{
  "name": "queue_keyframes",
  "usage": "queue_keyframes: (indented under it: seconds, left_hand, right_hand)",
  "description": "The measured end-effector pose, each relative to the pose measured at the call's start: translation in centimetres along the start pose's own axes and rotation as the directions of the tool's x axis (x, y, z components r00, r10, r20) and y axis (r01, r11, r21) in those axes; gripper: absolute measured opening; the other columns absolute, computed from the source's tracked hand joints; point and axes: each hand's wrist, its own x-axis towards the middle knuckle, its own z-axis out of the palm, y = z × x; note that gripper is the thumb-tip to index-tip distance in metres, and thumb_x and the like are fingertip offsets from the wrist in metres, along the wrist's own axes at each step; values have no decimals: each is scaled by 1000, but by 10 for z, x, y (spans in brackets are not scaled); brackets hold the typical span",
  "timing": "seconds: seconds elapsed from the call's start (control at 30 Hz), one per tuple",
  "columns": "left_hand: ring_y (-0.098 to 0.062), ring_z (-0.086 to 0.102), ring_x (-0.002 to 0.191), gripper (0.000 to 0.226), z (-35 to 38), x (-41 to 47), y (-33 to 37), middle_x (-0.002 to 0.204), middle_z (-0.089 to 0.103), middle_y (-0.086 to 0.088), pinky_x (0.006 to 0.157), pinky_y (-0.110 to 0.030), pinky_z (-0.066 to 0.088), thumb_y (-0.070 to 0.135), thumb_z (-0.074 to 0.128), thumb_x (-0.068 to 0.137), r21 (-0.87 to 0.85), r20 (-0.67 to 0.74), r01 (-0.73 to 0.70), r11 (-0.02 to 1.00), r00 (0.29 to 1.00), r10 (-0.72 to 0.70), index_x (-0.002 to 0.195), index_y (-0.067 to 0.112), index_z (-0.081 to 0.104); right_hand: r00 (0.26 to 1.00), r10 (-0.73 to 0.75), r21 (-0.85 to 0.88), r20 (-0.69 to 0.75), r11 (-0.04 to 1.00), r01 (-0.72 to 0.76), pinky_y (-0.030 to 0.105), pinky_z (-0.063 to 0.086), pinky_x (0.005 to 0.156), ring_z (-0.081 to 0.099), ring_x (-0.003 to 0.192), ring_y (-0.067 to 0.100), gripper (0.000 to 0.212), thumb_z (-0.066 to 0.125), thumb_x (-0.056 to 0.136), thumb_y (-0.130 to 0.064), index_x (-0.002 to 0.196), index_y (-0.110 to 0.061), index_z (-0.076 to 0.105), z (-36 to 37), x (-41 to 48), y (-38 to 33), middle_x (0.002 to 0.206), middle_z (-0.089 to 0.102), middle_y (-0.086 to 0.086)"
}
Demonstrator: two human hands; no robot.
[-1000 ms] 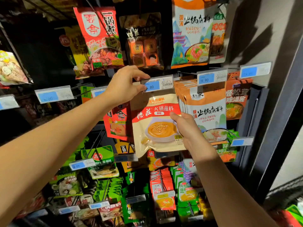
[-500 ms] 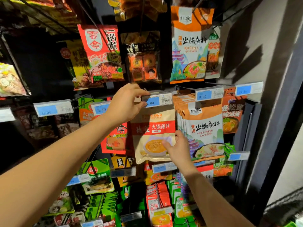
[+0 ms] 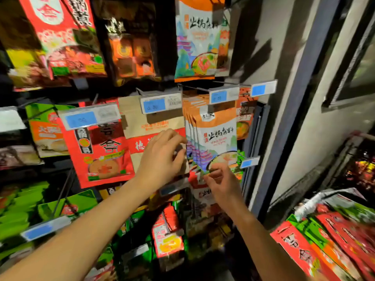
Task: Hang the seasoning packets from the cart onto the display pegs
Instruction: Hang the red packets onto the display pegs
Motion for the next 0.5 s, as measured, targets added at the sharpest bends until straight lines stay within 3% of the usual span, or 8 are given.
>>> queue_keyframes:
  seconds: [0.07, 0.17, 0.27, 0.33, 0.4, 0.5]
  left_hand:
    - [-23, 60, 87, 18, 41, -13, 27, 92, 66, -6, 67, -32, 44, 6, 76, 80, -148, 77, 39, 988, 997, -28, 96, 12, 72]
    - [-27, 65, 89, 13, 94, -30, 84, 96, 70, -3, 71, -36, 51, 20, 66, 85, -310, 292, 205, 928, 950, -112, 97, 19, 72]
    - [-26, 68, 88, 14, 147, -51, 147, 92, 72, 2, 74, -39, 54, 27, 67, 83, -379, 507, 339, 861, 854, -113, 96, 24, 70]
    - [-20, 70, 84, 13, 176, -65, 190, 85, 74, 4, 74, -35, 54, 27, 70, 81, -429, 602, 452, 783, 789, -126, 93, 23, 72]
    - [-17, 70, 84, 11, 207, -78, 231, 84, 75, 4, 75, -32, 52, 25, 75, 82, -403, 688, 552, 730, 709, -156, 92, 23, 74]
    - [-18, 70, 88, 16, 264, -102, 278, 85, 75, 5, 78, -33, 54, 33, 70, 81, -315, 773, 659, 683, 595, -218, 93, 23, 74]
  right_hand:
    - [995, 59, -7, -80, 998, -60, 22, 53, 64, 67, 72, 5, 17, 75, 93, -16, 103, -22, 63, -33, -21, 20, 83, 69, -7]
    - [973, 145, -5, -182, 989, -148, 29, 48, 65, 60, 62, 20, 24, 69, 91, 1, 90, -22, 62, -91, -57, 53, 70, 60, -3]
    - [946, 221, -34, -239, 971, -235, 16, 44, 65, 52, 59, -3, 29, 59, 89, 16, 86, -13, 60, -156, -94, 88, 70, 53, -3]
    - [906, 310, -44, -286, 941, -336, 26, 49, 70, 54, 62, -2, 32, 63, 89, 9, 82, -22, 59, -197, -112, 126, 74, 58, -4]
    - [866, 389, -24, -315, 909, -416, 37, 51, 70, 57, 64, 8, 21, 67, 83, -11, 80, -32, 64, -235, -127, 175, 72, 63, -12]
    - [809, 489, -23, -328, 852, -524, 28, 50, 78, 65, 74, 9, 26, 70, 84, -3, 77, -27, 63, -279, -139, 250, 82, 66, 0]
